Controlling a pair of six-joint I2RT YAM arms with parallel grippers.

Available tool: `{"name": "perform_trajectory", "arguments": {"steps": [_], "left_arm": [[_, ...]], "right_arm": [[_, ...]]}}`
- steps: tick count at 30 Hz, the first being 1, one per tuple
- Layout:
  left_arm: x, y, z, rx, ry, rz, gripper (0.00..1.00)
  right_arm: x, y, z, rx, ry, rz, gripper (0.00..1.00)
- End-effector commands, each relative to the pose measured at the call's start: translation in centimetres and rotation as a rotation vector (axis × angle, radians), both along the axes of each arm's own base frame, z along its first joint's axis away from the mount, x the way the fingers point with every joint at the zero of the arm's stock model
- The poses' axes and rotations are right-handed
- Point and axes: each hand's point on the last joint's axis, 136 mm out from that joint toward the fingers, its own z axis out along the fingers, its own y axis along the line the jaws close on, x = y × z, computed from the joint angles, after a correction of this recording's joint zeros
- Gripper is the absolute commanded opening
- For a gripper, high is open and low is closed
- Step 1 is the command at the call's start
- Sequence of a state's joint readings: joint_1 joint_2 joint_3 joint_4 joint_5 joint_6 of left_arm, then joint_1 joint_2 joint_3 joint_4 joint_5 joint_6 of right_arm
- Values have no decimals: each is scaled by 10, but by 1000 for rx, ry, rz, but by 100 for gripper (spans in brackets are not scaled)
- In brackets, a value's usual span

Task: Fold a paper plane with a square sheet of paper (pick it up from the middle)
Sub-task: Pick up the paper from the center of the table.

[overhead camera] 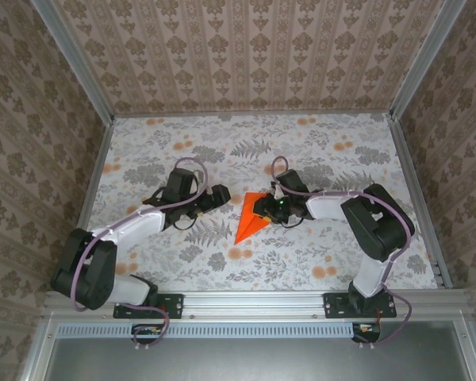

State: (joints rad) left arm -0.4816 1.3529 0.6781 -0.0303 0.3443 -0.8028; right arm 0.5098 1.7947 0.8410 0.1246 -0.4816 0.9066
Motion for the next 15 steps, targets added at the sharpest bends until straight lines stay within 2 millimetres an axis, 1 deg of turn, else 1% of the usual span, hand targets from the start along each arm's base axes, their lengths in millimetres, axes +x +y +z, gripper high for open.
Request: {"name": "perform_trajectory", "arguments": {"steps": [1, 3, 4, 6, 8, 10, 12, 13, 14, 15], "left_arm": [[-7, 9, -2, 14, 5, -10, 100], [-9, 8, -4, 6, 18, -7, 100], [-5, 15, -5, -2, 25, 19, 100], [-5, 16, -5, -26, 34, 24, 100], [-6, 15, -5, -49, 39, 22, 100], [-8, 15, -6, -59, 54, 18, 100], [-10, 15, -6, -71, 64, 11, 100], [-12, 13, -5, -81, 67, 2, 100], [-14, 12, -4, -90, 69, -5, 100], [-16, 11, -3, -101, 71, -14, 100]], "right_arm": [[11, 17, 8, 60, -25, 1, 34], [12, 21, 5, 79, -14, 5, 31], [12, 24, 4, 92, -12, 6, 30], [13, 27, 5, 118, -18, 3, 29], [15, 29, 6, 135, -29, 1, 25], [17, 28, 6, 143, -44, -4, 18], [19, 29, 10, 163, -60, -11, 13], [21, 29, 14, 184, -75, -17, 11], [22, 29, 17, 195, -82, -20, 10], [24, 30, 23, 217, -100, -21, 9]]}}
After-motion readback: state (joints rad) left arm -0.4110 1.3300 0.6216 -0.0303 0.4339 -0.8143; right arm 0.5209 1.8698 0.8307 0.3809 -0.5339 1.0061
